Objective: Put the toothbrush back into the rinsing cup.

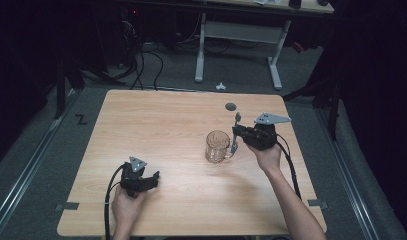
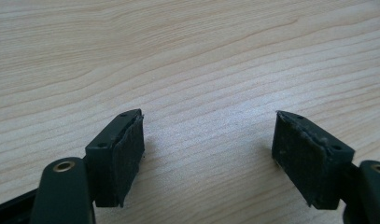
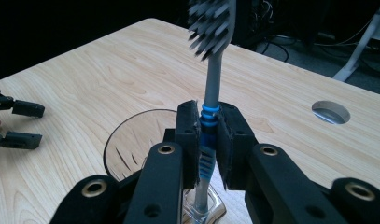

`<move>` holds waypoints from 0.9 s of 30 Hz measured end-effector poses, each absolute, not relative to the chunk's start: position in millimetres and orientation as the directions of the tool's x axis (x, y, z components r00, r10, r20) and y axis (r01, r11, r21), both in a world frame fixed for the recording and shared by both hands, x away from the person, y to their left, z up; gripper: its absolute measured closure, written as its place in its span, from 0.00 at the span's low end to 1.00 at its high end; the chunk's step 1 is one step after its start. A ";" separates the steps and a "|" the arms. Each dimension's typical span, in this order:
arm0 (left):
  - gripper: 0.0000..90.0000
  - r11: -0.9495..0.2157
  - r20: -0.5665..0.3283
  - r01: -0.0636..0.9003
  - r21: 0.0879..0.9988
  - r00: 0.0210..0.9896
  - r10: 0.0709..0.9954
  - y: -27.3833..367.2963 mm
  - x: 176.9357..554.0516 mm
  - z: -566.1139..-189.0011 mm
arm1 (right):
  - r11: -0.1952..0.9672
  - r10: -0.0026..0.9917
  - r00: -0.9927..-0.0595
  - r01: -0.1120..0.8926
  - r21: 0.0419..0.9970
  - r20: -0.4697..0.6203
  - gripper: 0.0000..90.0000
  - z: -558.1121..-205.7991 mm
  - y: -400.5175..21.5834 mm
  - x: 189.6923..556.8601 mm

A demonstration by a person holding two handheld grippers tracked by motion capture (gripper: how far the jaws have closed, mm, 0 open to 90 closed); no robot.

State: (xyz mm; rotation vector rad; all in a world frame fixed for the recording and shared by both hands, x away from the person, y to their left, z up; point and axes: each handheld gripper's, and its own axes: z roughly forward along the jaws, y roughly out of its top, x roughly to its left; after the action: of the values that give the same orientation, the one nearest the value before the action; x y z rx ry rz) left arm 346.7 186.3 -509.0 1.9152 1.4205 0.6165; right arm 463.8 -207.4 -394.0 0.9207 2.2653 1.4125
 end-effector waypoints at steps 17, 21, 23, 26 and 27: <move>0.29 -0.187 -0.016 0.641 0.745 0.297 0.955 186.3 346.7 -509.0 | 0.327 0.670 -0.741 0.352 0.877 0.048 0.89 -401.1 -201.7 464.3; 0.29 -0.187 -0.016 0.641 0.745 0.297 0.955 186.3 346.7 -509.0 | 0.333 0.671 -0.740 0.350 0.876 0.041 0.89 -402.4 -200.1 464.6; 0.29 -0.187 -0.016 0.640 0.745 0.297 0.955 186.3 346.7 -509.0 | 0.334 0.671 -0.741 0.349 0.875 0.040 0.89 -402.8 -199.4 464.4; 0.29 -0.187 -0.016 0.640 0.745 0.297 0.955 186.3 346.7 -509.0 | 0.340 0.669 -0.742 0.349 0.873 0.037 0.89 -403.7 -198.4 464.4; 0.29 -0.187 -0.016 0.640 0.745 0.297 0.955 186.3 346.7 -509.0 | 0.340 0.670 -0.742 0.350 0.873 0.037 0.89 -404.1 -198.2 464.4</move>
State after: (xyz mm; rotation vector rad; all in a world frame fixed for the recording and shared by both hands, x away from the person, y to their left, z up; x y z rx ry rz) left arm 346.7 186.3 -509.0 1.9150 1.4207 0.6166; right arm 464.4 -198.2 -404.1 0.9058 2.2808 1.3611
